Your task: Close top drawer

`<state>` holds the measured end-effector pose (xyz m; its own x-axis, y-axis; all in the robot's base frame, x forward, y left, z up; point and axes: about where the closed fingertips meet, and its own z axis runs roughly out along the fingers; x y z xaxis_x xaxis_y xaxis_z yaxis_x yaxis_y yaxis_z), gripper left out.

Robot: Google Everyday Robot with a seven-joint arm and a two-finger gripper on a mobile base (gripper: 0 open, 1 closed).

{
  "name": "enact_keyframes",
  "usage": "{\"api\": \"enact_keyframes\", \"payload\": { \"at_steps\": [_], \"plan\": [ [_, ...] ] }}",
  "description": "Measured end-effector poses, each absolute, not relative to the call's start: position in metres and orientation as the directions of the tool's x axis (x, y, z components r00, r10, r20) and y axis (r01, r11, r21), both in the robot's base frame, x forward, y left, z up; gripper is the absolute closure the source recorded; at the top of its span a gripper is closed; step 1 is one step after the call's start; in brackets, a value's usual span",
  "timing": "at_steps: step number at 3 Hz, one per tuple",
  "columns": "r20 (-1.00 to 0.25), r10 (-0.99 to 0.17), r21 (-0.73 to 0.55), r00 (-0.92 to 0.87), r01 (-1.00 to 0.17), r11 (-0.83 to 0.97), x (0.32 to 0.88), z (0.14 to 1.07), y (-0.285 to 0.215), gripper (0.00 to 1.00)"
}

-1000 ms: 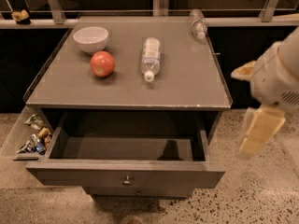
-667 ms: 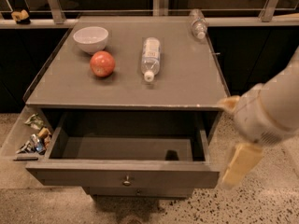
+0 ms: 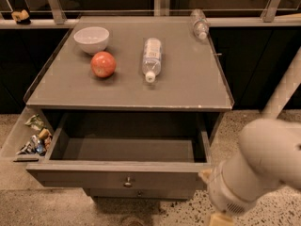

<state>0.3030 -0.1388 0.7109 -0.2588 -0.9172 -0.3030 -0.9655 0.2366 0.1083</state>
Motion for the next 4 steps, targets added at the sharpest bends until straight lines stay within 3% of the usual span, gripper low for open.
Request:
{"api": "enact_keyframes", "payload": {
  "at_steps": [1, 2, 3, 4],
  "plan": [
    [-0.250, -0.924, 0.232, -0.289, -0.945, 0.233, 0.256, 0.653, -0.131, 0.00],
    [-0.209, -0.907, 0.249, -0.365, -0.917, 0.312, 0.243, 0.619, -0.127, 0.00],
    [-0.210, -0.858, 0.164, -0.468, -0.882, 0.441, 0.256, 0.604, -0.125, 0.00],
    [-0.321, -0.720, 0.162, -0.615, -0.785, 0.598, 0.282, 0.596, -0.130, 0.00]
  ]
}}
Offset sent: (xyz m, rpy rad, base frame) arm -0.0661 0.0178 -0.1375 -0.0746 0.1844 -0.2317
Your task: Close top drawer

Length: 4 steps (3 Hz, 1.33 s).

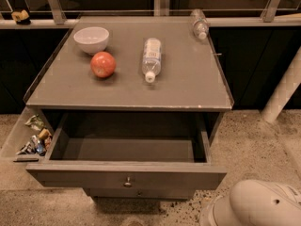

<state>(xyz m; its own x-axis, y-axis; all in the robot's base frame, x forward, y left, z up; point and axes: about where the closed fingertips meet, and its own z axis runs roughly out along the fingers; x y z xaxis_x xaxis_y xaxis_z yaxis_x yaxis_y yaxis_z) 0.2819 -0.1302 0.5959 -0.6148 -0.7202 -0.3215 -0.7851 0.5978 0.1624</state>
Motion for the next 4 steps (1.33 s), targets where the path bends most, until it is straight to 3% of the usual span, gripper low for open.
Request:
{"api": "enact_keyframes", "payload": {
  "at_steps": [1, 2, 4],
  "plan": [
    [-0.458, -0.578, 0.262, -0.675, -0.724, 0.638, 0.301, 0.594, -0.135, 0.00],
    [-0.513, -0.553, 0.273, -0.656, -0.736, 0.620, 0.309, 0.584, -0.146, 0.00],
    [-0.517, -0.622, 0.233, -0.589, -0.795, 0.560, 0.306, 0.589, -0.139, 0.00]
  ]
}}
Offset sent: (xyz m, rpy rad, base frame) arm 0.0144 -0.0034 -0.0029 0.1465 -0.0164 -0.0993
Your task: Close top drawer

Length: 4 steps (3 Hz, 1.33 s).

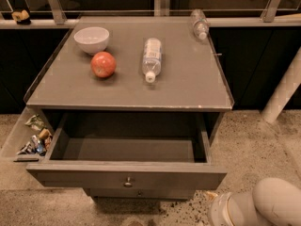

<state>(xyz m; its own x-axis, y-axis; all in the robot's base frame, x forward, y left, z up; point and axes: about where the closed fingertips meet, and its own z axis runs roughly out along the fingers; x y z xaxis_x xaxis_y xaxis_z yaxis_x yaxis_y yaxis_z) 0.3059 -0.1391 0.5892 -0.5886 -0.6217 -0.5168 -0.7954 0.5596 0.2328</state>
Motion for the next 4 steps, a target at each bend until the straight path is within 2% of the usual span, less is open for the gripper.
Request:
{"api": "enact_keyframes", "payload": {
  "at_steps": [1, 2, 3, 4],
  "plan": [
    [-0.480, -0.767, 0.073, -0.427, -0.890, 0.450, 0.309, 0.604, -0.125, 0.00],
    [-0.436, -0.833, -0.085, -0.340, -0.906, 0.415, 0.324, 0.616, -0.118, 0.00],
    [-0.418, -0.846, -0.132, -0.330, -0.900, 0.416, 0.340, 0.614, -0.119, 0.00],
    [-0.436, -0.823, -0.086, -0.365, -0.893, 0.442, 0.362, 0.602, -0.114, 0.00]
  ]
}}
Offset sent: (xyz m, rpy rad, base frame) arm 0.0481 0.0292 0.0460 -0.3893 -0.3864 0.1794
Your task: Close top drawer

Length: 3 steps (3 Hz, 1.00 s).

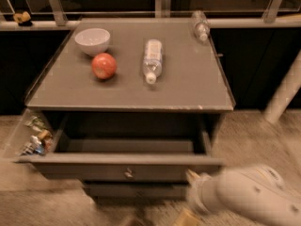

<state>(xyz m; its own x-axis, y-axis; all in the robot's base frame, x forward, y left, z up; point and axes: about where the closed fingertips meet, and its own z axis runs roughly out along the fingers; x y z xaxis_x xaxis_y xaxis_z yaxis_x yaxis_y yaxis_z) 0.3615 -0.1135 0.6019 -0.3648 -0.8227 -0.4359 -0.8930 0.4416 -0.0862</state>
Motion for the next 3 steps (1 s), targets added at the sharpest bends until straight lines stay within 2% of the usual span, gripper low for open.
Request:
{"api": "enact_keyframes", "payload": {
  "at_steps": [3],
  "plan": [
    [-0.469, -0.797, -0.062, -0.382, -0.885, 0.461, 0.379, 0.597, -0.109, 0.00]
  ]
}}
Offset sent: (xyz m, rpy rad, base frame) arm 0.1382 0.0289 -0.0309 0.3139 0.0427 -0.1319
